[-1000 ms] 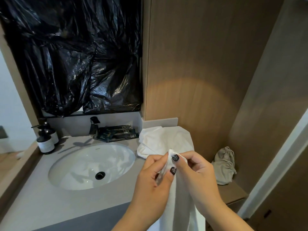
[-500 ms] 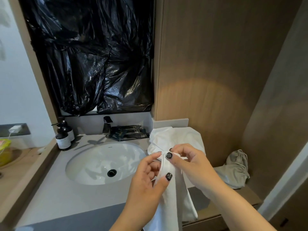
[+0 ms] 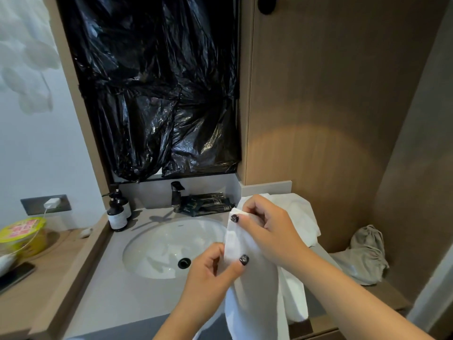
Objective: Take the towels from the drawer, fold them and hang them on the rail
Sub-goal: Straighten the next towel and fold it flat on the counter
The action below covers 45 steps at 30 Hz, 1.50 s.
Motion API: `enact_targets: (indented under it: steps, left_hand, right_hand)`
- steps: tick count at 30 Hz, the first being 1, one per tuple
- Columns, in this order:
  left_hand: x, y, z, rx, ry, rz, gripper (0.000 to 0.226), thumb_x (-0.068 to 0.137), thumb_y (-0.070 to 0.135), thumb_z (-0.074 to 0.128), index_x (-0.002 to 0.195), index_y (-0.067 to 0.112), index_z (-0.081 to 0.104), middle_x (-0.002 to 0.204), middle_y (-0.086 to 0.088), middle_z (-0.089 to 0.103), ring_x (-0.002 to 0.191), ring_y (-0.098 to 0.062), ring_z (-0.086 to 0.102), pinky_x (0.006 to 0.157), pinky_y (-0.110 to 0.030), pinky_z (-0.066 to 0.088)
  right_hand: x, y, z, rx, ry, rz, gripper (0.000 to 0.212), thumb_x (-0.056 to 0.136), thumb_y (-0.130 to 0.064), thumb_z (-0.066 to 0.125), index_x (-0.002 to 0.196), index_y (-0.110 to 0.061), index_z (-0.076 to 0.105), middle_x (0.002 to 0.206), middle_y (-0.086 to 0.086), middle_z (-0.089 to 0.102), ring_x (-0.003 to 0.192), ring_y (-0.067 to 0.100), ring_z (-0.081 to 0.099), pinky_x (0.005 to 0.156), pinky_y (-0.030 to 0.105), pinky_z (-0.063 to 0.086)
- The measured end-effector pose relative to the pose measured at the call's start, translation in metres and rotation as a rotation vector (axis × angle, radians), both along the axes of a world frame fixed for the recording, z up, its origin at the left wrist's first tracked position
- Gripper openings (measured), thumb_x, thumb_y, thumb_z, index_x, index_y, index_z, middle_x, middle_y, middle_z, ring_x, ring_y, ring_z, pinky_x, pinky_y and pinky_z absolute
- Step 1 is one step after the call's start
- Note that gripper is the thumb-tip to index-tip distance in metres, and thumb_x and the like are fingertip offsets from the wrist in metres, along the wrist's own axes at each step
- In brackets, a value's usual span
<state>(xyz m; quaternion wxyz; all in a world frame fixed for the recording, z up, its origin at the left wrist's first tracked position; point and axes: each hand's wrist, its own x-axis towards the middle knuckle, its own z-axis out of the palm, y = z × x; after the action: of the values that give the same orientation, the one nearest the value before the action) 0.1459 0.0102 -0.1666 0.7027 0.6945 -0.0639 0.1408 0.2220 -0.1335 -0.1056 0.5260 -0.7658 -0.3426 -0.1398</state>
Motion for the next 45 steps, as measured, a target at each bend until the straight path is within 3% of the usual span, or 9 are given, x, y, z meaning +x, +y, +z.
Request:
enact_targets:
  steps: [2, 5, 9, 12, 26, 29, 36, 40, 45]
  left_hand:
    - [-0.005, 0.004, -0.005, 0.047, 0.063, -0.022, 0.036, 0.064, 0.046, 0.080, 0.091, 0.021, 0.079, 0.101, -0.012, 0.070, 0.095, -0.026, 0.069, 0.089, -0.046, 0.056]
    - [-0.012, 0.017, -0.018, 0.131, 0.132, 0.020, 0.038, 0.062, 0.054, 0.079, 0.087, 0.025, 0.081, 0.103, -0.008, 0.069, 0.094, -0.019, 0.070, 0.088, -0.042, 0.057]
    - [-0.013, 0.049, -0.039, 0.344, 0.161, 0.133, 0.038, 0.073, 0.051, 0.077, 0.051, 0.023, 0.064, 0.072, 0.011, 0.061, 0.060, -0.005, 0.057, 0.059, -0.015, 0.041]
    - [-0.009, 0.072, -0.050, 0.511, 0.152, 0.228, 0.050, 0.079, 0.042, 0.076, 0.043, 0.023, 0.049, 0.060, 0.011, 0.048, 0.050, -0.004, 0.045, 0.049, -0.013, 0.031]
    - [-0.008, 0.149, -0.021, 0.978, 0.089, 0.123, 0.044, 0.084, 0.045, 0.072, 0.066, 0.005, 0.065, 0.078, -0.005, 0.058, 0.069, -0.019, 0.056, 0.066, -0.037, 0.045]
    - [-0.006, 0.163, -0.024, 0.925, 0.133, 0.124, 0.034, 0.083, 0.042, 0.075, 0.070, 0.011, 0.070, 0.077, -0.003, 0.062, 0.071, -0.018, 0.058, 0.067, -0.034, 0.046]
    - [-0.002, 0.171, -0.038, 0.311, 0.208, 0.280, 0.044, 0.080, 0.027, 0.081, 0.056, 0.007, 0.050, 0.057, 0.000, 0.043, 0.052, -0.010, 0.041, 0.048, -0.018, 0.030]
    - [0.001, 0.170, -0.044, 0.275, 0.174, 0.315, 0.043, 0.086, 0.027, 0.075, 0.065, -0.006, 0.058, 0.059, -0.003, 0.048, 0.050, -0.008, 0.040, 0.046, -0.015, 0.030]
    - [0.008, 0.167, -0.049, 0.199, 0.135, 0.362, 0.014, 0.090, 0.030, 0.070, 0.080, 0.025, 0.078, 0.074, 0.009, 0.073, 0.061, -0.003, 0.061, 0.052, -0.011, 0.044]
  right_hand:
    - [0.000, 0.007, 0.006, 0.019, -0.016, -0.034, 0.023, 0.091, -0.023, 0.068, 0.077, -0.015, 0.052, 0.064, 0.001, 0.046, 0.059, 0.005, 0.040, 0.057, 0.014, 0.035]
    - [0.007, 0.015, 0.015, 0.040, -0.021, -0.111, 0.024, 0.091, -0.026, 0.068, 0.076, -0.014, 0.052, 0.064, -0.005, 0.048, 0.059, 0.003, 0.042, 0.057, 0.014, 0.035]
    - [0.024, 0.014, 0.013, 0.075, -0.005, -0.265, 0.027, 0.091, -0.023, 0.068, 0.072, -0.015, 0.050, 0.059, -0.009, 0.043, 0.055, 0.002, 0.040, 0.052, 0.013, 0.034]
    - [0.034, 0.007, 0.000, 0.102, 0.073, -0.338, 0.027, 0.090, -0.020, 0.068, 0.073, -0.009, 0.051, 0.061, -0.007, 0.045, 0.053, 0.002, 0.038, 0.050, 0.016, 0.032]
    - [0.056, -0.021, 0.002, 0.189, 0.135, -0.555, 0.029, 0.090, -0.022, 0.068, 0.072, -0.008, 0.050, 0.063, -0.001, 0.047, 0.055, 0.013, 0.037, 0.047, 0.016, 0.030]
    - [0.058, -0.035, 0.004, 0.215, 0.159, -0.598, 0.028, 0.090, -0.022, 0.067, 0.078, -0.001, 0.052, 0.065, 0.000, 0.047, 0.058, 0.013, 0.039, 0.055, 0.028, 0.033]
    - [0.061, -0.057, -0.012, 0.206, 0.210, -0.637, 0.032, 0.090, -0.026, 0.068, 0.078, -0.001, 0.053, 0.067, 0.003, 0.046, 0.061, 0.016, 0.039, 0.055, 0.031, 0.031]
    - [0.055, -0.071, -0.028, 0.181, 0.257, -0.594, 0.025, 0.090, -0.029, 0.069, 0.087, -0.006, 0.060, 0.075, 0.006, 0.056, 0.066, 0.017, 0.047, 0.056, 0.027, 0.037]
    - [0.044, -0.095, -0.051, 0.154, 0.301, -0.486, 0.030, 0.094, -0.019, 0.065, 0.120, -0.032, 0.059, 0.086, 0.005, 0.068, 0.080, 0.016, 0.061, 0.070, 0.029, 0.049]
